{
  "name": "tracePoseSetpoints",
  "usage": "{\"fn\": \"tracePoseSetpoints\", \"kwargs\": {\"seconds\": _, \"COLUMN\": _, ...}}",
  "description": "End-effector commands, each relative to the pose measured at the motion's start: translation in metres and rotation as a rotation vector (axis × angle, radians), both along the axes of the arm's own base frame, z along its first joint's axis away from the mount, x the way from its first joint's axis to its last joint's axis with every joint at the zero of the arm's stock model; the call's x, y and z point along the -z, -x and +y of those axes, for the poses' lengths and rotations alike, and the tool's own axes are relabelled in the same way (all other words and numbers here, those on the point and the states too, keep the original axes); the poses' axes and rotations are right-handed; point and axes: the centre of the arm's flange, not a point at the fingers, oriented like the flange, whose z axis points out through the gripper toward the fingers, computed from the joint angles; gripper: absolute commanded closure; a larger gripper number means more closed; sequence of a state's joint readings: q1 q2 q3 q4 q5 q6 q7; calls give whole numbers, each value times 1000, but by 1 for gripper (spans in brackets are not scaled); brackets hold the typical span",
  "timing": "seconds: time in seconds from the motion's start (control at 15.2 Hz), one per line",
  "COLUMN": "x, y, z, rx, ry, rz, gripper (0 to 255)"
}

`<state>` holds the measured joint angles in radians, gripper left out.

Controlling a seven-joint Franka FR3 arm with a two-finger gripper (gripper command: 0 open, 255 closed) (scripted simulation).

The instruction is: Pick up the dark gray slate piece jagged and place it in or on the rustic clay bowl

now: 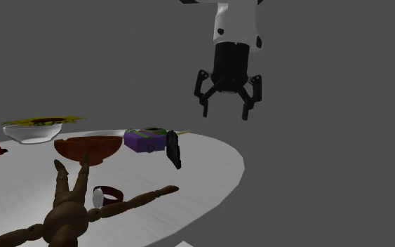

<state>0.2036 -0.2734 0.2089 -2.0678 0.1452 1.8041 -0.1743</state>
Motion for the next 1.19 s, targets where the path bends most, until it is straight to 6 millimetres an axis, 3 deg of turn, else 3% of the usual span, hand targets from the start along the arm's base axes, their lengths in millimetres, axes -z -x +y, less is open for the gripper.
{"fn": "tracePoseSetpoints", "kwargs": {"seconds": 0.0, "x": 6, "y": -8, "z": 27, "rx": -51, "ry": 0, "rz": -8, "gripper": 0}}
{"fn": "tracePoseSetpoints", "kwargs": {"seconds": 0.73, "x": 38, "y": -26, "z": 168, "rx": -322, "ry": 9, "rz": -47, "gripper": 0}}
{"fn": "tracePoseSetpoints", "kwargs": {"seconds": 1.12, "x": 66, "y": -26, "z": 177, "rx": -336, "ry": 9, "rz": -49, "gripper": 0}}
